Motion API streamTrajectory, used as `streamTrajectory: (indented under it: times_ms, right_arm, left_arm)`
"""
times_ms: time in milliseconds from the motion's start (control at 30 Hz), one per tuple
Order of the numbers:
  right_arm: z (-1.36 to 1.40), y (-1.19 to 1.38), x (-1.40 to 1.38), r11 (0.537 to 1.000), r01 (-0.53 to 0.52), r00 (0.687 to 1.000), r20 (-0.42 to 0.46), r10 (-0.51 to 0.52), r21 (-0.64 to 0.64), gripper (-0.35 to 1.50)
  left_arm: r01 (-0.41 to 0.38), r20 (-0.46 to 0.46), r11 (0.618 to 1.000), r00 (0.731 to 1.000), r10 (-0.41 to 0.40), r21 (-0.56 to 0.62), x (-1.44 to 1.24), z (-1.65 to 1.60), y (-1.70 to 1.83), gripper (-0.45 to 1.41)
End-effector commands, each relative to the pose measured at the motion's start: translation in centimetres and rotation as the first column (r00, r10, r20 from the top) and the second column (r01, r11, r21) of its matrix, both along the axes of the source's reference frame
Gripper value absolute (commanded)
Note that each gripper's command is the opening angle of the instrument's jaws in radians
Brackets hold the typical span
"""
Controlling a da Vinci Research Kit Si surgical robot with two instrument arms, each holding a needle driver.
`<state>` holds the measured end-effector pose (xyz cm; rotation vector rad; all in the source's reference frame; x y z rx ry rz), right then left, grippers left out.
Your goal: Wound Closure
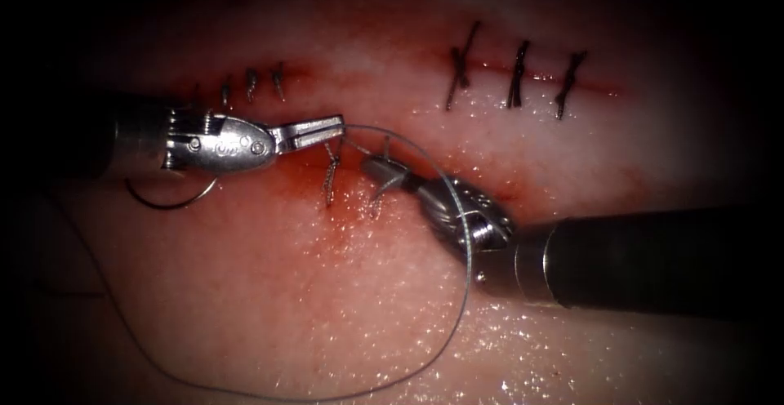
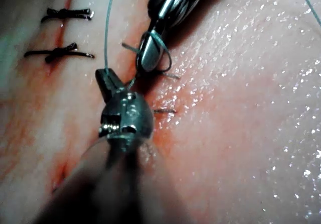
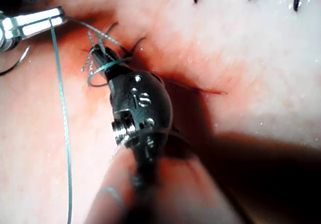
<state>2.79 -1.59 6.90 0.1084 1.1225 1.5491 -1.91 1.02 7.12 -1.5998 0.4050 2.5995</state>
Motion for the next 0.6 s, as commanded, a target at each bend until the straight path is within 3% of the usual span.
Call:
streamTrajectory:
  times_ms: [33, 100, 300, 433, 600]
  right_arm:
    - [0.01, -0.16, 0.08, 1.0, 0.009, 1.0, -0.003, -0.009, 0.001, -0.35]
    - [-0.05, -0.29, 0.12, 0.999, 0.039, 0.999, -0.015, -0.039, -0.009, -0.35]
    - [-0.07, -0.39, 0.14, 0.998, 0.061, 0.998, -0.015, -0.061, -0.018, -0.35]
    - [-0.04, -0.44, 0.11, 0.997, 0.074, 0.997, -0.011, -0.074, -0.023, -0.35]
    - [0.03, -0.53, 0.12, 0.996, 0.09, 0.996, 0.001, -0.09, -0.016, -0.35]
  left_arm:
    - [-0.005, -0.034, 0.999, 0.999, 0.004, -0.036, -0.05, 0.04, -0.01, -0.45]
    - [0.014, -0.129, 0.991, 0.991, -0.032, -0.135, -0.07, -0.06, 0.23, -0.45]
    - [0.06, -0.257, 0.978, 0.96, -0.112, -0.2, -0.44, -0.17, 0.67, -0.45]
    - [0.036, -0.273, 0.968, 0.956, -0.106, -0.25, -0.67, -0.1, 0.88, -0.45]
    - [0.057, -0.293, 0.946, 0.943, -0.156, -0.319, -0.81, -0.07, 1.18, -0.45]
